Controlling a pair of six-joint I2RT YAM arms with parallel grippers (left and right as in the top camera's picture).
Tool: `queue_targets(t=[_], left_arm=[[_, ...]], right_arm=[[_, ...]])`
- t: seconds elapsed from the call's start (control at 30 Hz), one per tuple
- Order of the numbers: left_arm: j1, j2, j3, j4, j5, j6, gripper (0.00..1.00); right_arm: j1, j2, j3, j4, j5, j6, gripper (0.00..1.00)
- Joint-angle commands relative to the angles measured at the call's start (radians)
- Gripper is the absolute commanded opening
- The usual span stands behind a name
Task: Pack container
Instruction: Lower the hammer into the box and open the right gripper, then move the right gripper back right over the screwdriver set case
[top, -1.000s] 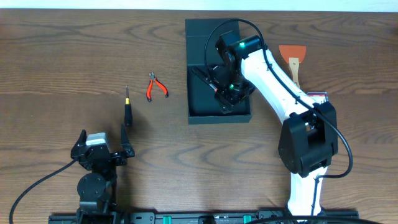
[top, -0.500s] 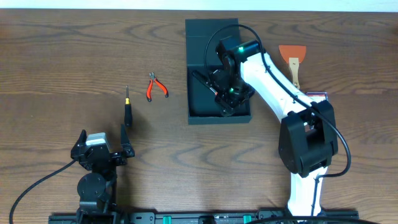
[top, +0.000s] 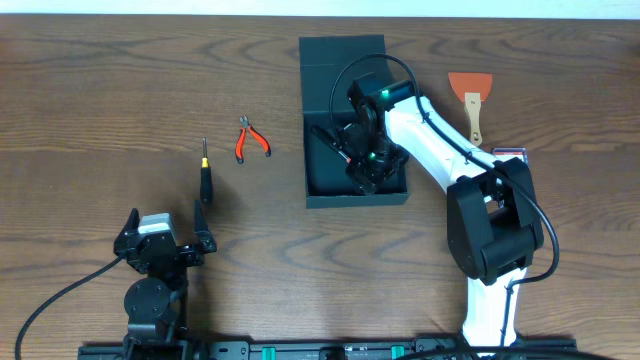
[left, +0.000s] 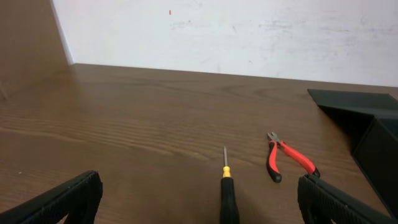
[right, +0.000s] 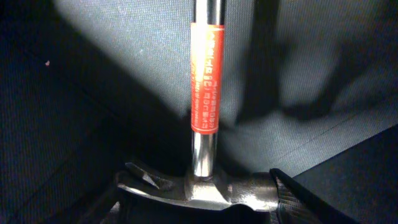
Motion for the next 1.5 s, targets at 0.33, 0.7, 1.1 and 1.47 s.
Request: queue_targets(t=[0.33,0.7,1.1,1.47], left_arm=[[0.005,-0.006,-0.026,-0.016,-0.019,-0.002,0.98],[0.005,-0.006,-0.026,-0.016,-0.019,-0.002,0.98],[0.005,-0.006,-0.026,-0.016,-0.019,-0.001,0.99],[0.005,-0.006,-0.026,-0.016,-0.019,-0.002,0.99]], right_arm=[[0.006,0.002,-0.007,0.031,-0.018,0.035,0.70],[-0.005,0.002,0.269,-0.039,0.005,0.193,0.68],[-0.217,0.000,0.679,-0.413,0.233,0.319,0.75],[-0.503,0.000,0.677,-0.463,0.224,0.299,0.85]])
